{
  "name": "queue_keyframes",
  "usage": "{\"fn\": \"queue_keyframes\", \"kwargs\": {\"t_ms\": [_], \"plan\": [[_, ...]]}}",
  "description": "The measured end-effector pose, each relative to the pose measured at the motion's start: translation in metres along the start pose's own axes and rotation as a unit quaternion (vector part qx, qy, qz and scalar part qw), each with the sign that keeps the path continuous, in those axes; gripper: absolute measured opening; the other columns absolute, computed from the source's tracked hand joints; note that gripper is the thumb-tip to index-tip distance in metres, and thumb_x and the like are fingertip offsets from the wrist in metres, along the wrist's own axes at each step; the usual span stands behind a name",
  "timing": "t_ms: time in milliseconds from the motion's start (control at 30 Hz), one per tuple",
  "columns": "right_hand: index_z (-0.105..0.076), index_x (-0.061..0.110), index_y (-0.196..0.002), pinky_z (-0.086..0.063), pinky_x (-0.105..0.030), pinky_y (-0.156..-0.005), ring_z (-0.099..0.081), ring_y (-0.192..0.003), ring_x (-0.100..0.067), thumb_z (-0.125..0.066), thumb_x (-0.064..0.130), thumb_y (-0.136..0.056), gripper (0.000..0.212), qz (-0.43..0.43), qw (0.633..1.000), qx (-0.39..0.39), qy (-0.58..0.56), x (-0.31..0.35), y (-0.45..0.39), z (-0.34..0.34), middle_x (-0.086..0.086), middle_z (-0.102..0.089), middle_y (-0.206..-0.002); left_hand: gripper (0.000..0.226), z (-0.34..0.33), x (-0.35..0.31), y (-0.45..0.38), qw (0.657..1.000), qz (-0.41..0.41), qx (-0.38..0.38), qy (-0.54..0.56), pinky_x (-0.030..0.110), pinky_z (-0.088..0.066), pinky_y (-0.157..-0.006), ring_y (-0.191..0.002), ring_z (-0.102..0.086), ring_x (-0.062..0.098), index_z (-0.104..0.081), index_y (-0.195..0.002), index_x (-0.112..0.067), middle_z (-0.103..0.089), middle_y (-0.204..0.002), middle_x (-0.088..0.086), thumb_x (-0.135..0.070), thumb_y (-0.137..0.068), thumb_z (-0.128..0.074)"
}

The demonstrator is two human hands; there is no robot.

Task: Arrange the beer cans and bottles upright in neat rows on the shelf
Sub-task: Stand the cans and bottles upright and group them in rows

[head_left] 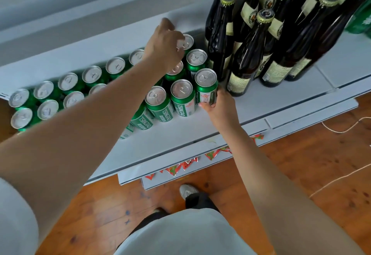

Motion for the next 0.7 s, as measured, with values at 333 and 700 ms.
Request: {"fn": "queue_keyframes", "kwargs": {"t_ms": [333,700], "plan": [[-0.023,0.007,-0.15,-0.038,-0.041,-0.109,-0.039,-0.132,-0.029,-0.074,0.034,-0.082,0.089,-0.012,0.999,-0.035,-0.009,0.014,0.03,0.015,-0.015,-0.038,-0.147,0.039,0.039,0.049,0.145,0.976,0.07,-0.191,0.082,0.039,-0.045,-0.098,-0.123,-0.05,0.025,-0.061,-0.13,-0.018,-0.053,-0.134,0.005,-0.031,-0.095,-0.053],[0.0,-0.003,-0.152,-0.031,-0.044,-0.112,-0.032,-0.137,-0.036,-0.069,0.06,-0.078,0.119,-0.029,0.996,-0.071,-0.049,0.068,0.048,-0.007,-0.025,-0.016,-0.154,0.09,0.026,0.12,0.252,0.929,0.368,0.012,-0.036,0.058,-0.004,-0.117,-0.149,0.004,0.041,-0.015,-0.156,-0.029,-0.005,-0.163,0.016,-0.081,-0.084,-0.026]]}}
Point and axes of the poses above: each hand's wrist, its own y-axis away from the middle knuckle, its own z-axis out of the back of the hand, x = y × z, the point moved 4 cm from there along -y, towards the middle knuckle
